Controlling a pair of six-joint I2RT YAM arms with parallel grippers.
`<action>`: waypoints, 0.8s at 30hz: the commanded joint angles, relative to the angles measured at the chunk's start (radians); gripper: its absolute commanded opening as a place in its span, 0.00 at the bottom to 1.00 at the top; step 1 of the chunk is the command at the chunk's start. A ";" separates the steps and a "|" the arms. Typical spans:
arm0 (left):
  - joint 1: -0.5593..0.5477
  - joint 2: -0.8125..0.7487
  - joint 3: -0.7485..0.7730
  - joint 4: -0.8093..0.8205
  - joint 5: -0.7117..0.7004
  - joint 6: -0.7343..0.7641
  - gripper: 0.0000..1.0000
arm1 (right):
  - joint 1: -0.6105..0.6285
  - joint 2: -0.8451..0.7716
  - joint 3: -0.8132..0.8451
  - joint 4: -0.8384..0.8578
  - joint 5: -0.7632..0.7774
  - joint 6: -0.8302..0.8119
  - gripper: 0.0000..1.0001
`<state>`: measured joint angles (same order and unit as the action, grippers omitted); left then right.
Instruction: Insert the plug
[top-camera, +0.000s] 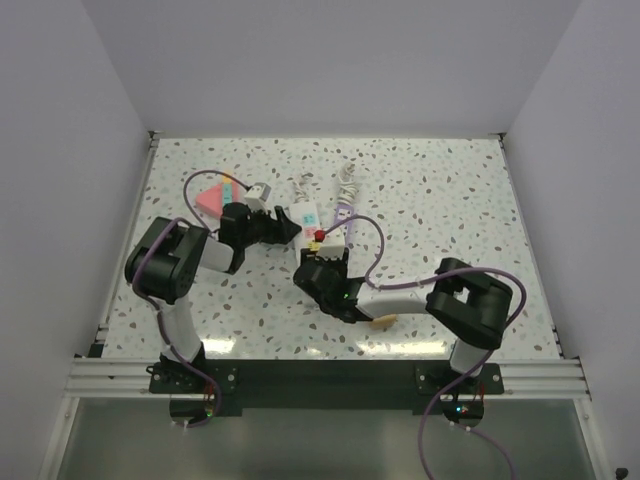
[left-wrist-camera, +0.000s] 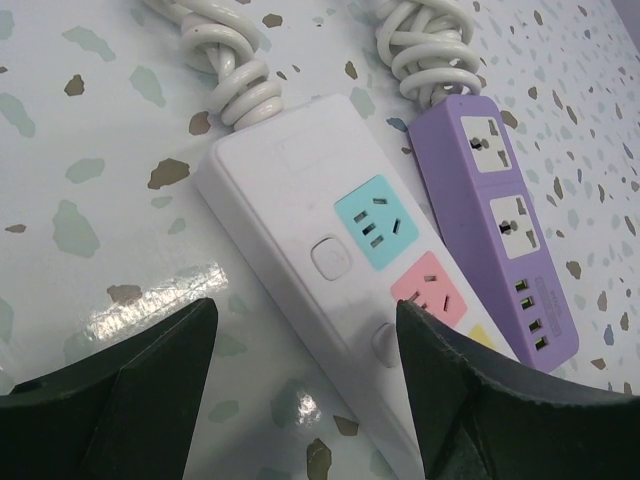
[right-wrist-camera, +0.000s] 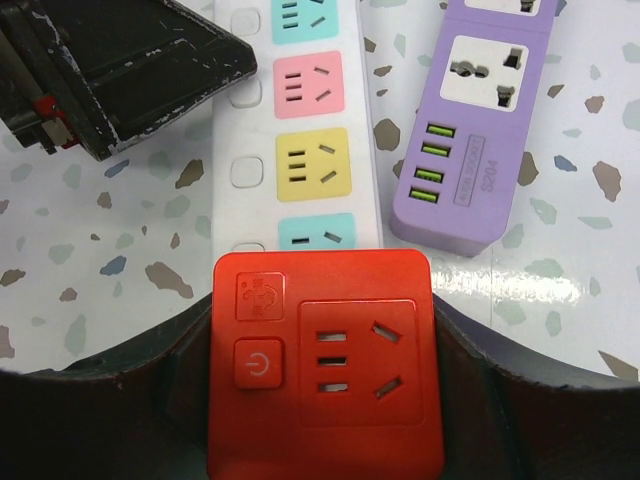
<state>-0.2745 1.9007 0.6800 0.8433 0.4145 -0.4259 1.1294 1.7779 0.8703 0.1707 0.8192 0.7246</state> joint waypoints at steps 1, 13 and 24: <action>0.006 -0.022 -0.039 -0.112 0.015 0.006 0.77 | 0.059 0.132 -0.117 -0.330 -0.105 0.121 0.00; 0.006 -0.100 -0.077 -0.113 0.012 -0.016 0.77 | 0.147 0.242 -0.094 -0.387 -0.038 0.216 0.00; 0.006 -0.206 -0.118 -0.142 -0.038 -0.028 0.76 | 0.196 0.359 -0.028 -0.476 -0.023 0.256 0.00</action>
<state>-0.2745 1.7538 0.5774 0.7261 0.4126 -0.4400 1.2842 1.9362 0.9531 0.0715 1.1500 0.8619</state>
